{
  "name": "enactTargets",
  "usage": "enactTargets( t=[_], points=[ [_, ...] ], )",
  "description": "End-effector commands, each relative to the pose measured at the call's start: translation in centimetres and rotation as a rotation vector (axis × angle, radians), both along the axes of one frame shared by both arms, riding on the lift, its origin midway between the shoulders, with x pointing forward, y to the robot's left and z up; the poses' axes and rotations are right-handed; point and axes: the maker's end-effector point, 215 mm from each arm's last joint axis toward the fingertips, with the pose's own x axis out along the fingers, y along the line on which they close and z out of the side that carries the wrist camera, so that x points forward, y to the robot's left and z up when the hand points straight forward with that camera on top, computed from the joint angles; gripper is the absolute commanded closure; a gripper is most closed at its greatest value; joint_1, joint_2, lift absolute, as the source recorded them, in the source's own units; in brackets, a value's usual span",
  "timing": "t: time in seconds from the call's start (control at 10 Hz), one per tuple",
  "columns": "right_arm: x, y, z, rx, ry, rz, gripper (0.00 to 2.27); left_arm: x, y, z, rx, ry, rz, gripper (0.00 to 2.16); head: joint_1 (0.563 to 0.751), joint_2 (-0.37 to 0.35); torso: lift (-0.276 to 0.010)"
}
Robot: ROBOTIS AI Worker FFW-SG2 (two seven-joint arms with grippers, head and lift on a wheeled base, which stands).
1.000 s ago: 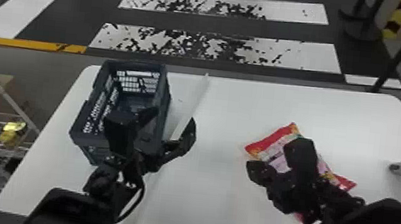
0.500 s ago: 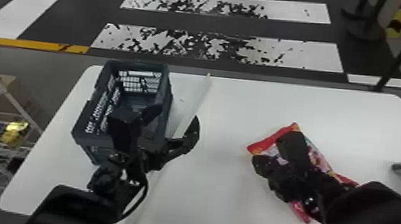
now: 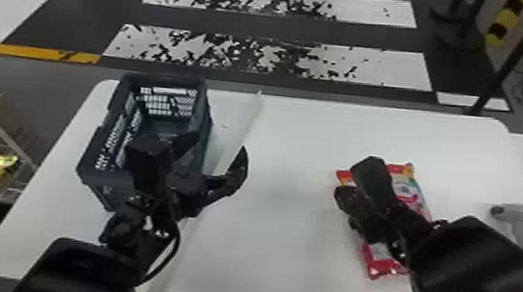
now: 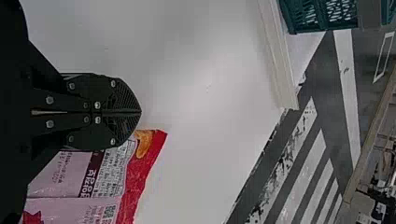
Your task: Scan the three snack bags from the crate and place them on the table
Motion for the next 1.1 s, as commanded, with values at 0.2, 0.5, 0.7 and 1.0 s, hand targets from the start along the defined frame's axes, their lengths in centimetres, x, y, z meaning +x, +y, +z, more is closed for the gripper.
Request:
enactTargets(
  t=[0.2,0.5,0.7,1.0],
  points=[
    [1.1,-2.1,0.2,-0.027,-0.012,-0.032,2.26,0.0,-0.1,0.0,0.000,0.001,-0.002,0.04,0.695,0.045,-0.062],
    [-0.1,-1.0,0.3,0.002,-0.002,-0.014,2.26,0.0,-0.1,-0.1,0.000,0.002,-0.002,0.04,0.695,0.034,-0.062],
    [-2.0,-0.1,0.3,0.024,0.038,0.003,2.26,-0.1,-0.1,-0.2,-0.001,0.007,-0.002,0.04,0.695,0.051,-0.062],
    [-4.9,-1.7,-1.0,0.006,0.097,-0.005,2.26,-0.1,0.0,-0.2,0.005,0.006,-0.004,0.04,0.695,0.054,-0.062]
  ],
)
